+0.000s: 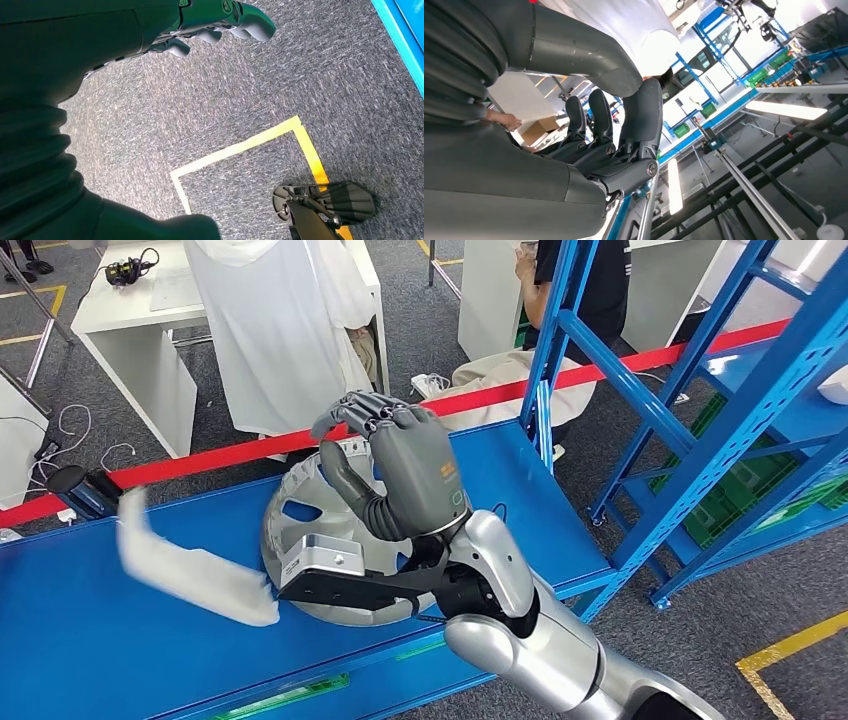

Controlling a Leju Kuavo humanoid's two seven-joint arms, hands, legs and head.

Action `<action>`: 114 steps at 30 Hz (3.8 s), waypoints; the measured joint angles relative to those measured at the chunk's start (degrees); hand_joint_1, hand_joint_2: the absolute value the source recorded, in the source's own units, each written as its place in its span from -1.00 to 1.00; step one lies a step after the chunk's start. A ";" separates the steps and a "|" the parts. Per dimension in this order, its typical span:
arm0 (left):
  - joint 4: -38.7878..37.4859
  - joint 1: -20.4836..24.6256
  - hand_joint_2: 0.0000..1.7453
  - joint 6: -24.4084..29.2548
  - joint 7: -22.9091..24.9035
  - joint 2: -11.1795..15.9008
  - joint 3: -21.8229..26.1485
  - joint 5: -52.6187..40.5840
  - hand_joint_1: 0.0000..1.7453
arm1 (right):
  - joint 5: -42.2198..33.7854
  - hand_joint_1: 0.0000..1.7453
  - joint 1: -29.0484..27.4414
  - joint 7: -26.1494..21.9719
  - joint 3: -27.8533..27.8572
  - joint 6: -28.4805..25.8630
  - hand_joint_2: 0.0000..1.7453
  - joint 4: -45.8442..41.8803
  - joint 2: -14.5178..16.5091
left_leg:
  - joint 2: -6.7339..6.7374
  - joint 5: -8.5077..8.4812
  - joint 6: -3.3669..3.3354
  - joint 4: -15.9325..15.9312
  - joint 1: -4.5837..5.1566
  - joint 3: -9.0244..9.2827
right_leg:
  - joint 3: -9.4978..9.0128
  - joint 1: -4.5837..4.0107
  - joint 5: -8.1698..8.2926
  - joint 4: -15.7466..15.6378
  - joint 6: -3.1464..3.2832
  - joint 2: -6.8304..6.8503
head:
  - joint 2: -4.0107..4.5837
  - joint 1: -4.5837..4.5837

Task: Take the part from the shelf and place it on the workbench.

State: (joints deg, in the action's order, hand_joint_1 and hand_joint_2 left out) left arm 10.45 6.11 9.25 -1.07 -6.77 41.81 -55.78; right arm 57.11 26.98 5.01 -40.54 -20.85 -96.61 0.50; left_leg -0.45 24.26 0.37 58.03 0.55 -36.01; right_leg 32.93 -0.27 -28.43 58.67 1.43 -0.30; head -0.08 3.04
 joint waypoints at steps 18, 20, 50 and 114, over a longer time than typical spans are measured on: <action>0.00 0.00 1.00 -0.03 -0.40 -0.56 0.74 0.81 -1.00 | -0.02 1.00 0.23 0.33 -1.12 -0.89 1.00 0.23 0.00 | 0.00 0.00 0.00 0.00 0.00 0.00 | 0.00 0.00 0.00 0.00 0.00 0.00 | 0.00 0.00; 0.00 0.00 1.00 -0.15 -0.43 -0.59 0.74 0.66 -1.00 | -0.02 1.00 0.23 0.63 -1.14 -0.75 1.00 0.39 0.00 | 0.00 0.00 0.00 0.00 0.00 0.00 | 0.00 0.00 0.00 0.00 0.00 0.00 | 0.01 0.00; 0.01 -0.06 1.00 -1.15 1.22 -0.75 0.83 -2.38 -1.00 | -8.64 1.00 1.46 5.35 -1.74 11.43 1.00 16.81 0.58 | -0.02 -0.03 -0.04 0.00 0.00 0.00 | -0.02 0.00 0.01 0.00 0.00 0.03 | 0.01 0.01; 0.04 0.03 -1.00 -1.96 1.04 -0.58 1.42 -2.95 -1.00 | -13.80 -1.00 -2.32 3.50 -6.07 23.30 -1.00 29.75 4.63 | 0.00 -0.04 -0.05 0.00 0.00 -0.01 | 0.05 0.00 -0.01 0.00 0.00 0.02 | -0.01 0.00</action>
State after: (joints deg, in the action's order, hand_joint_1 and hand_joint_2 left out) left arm 10.49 6.15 7.28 -0.03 -7.35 43.23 -58.73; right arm 43.32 24.65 8.50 -46.61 2.46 -66.86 5.13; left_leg -0.46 24.23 0.33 58.03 0.55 -36.02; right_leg 32.97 -0.27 -28.44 58.67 1.43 -0.28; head -0.08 3.04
